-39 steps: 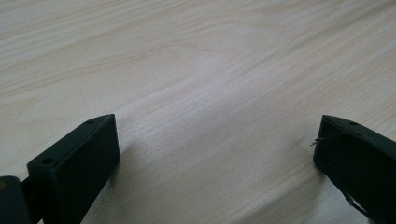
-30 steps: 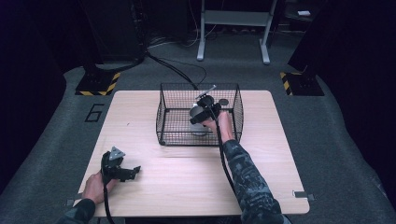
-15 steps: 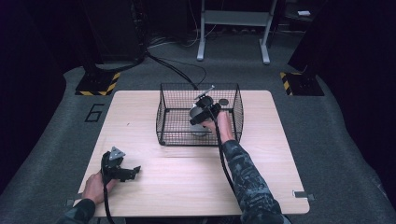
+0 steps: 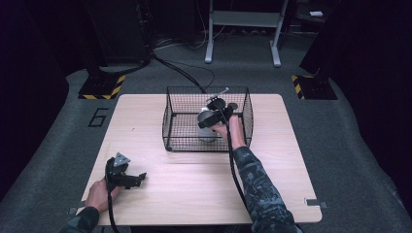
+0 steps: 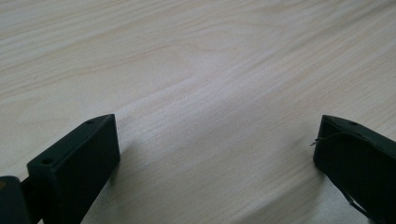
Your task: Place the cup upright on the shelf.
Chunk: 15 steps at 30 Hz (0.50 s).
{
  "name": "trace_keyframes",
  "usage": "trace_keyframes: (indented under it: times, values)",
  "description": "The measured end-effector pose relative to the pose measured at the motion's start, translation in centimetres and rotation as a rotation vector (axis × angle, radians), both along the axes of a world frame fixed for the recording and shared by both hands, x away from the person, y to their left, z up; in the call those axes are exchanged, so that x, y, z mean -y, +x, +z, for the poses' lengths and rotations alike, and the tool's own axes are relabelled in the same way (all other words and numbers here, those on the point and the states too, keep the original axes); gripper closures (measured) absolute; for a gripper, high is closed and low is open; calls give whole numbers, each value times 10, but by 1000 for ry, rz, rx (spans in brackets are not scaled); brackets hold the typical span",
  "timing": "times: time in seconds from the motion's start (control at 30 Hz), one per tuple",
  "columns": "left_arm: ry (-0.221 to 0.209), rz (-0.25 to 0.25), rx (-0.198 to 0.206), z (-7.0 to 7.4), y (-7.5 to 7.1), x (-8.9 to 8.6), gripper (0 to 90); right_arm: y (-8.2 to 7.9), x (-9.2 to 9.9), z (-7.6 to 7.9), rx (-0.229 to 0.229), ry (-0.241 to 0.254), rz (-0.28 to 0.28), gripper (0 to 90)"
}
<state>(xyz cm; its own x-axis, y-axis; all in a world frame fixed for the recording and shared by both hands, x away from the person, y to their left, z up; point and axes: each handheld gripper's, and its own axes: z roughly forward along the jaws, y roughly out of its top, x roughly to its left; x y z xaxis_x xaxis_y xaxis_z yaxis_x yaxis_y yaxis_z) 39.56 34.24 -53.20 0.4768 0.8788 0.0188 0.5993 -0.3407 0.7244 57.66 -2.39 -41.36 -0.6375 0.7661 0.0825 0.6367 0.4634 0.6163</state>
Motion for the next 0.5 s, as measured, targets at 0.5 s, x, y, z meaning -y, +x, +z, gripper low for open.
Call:
trace_keyframes:
  times: [0.5]
  values:
    - [1,-5,-9,1,0,0,4,-42,19,44,110,36,37,0]
